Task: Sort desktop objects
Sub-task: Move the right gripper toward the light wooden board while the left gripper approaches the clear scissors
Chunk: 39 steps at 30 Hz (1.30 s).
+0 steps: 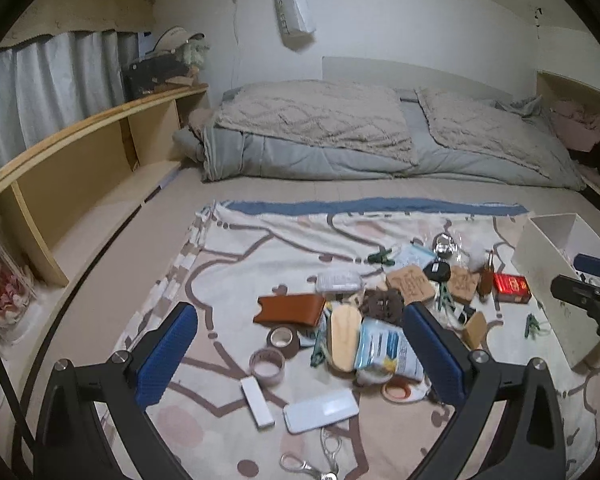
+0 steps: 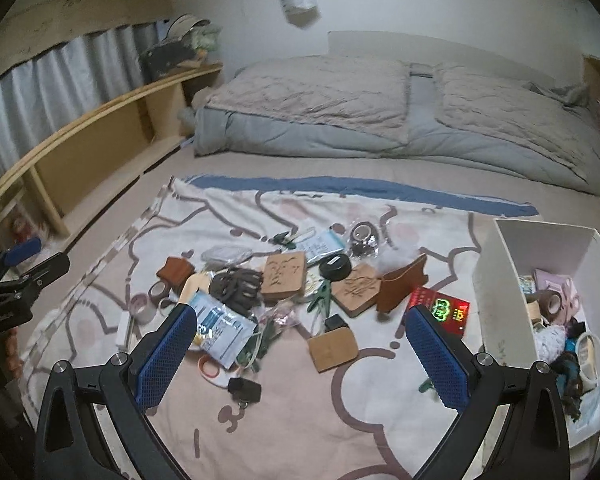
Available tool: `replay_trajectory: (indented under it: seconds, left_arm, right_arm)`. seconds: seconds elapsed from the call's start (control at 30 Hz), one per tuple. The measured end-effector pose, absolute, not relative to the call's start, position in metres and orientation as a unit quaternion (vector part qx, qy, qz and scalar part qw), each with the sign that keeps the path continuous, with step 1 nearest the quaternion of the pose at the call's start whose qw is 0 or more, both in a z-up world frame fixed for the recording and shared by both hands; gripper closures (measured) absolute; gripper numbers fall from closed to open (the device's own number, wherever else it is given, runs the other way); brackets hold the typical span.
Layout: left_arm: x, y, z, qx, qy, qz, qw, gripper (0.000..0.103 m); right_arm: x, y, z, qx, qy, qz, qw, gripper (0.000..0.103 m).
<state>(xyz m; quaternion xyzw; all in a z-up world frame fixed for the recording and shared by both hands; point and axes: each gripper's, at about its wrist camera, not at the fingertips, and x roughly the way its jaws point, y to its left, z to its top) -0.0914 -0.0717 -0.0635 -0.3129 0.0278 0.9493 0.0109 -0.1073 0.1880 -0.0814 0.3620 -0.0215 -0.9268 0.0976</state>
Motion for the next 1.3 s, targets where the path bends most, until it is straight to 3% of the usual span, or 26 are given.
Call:
replay_trajectory:
  seconds: [0.77, 1.3]
  left_arm:
    - [-0.078, -0.063, -0.134, -0.432, 0.119, 0.892, 0.053, 0.000]
    - [-0.095, -0.090, -0.193, -0.511, 0.158, 0.845, 0.023, 0.000]
  right_arm:
    - [-0.157, 0.216, -0.160, 0.464, 0.012, -0.886, 0.005, 0.000]
    - [-0.217, 0.245, -0.205, 0.525, -0.076, -0.846, -0.055, 0.000]
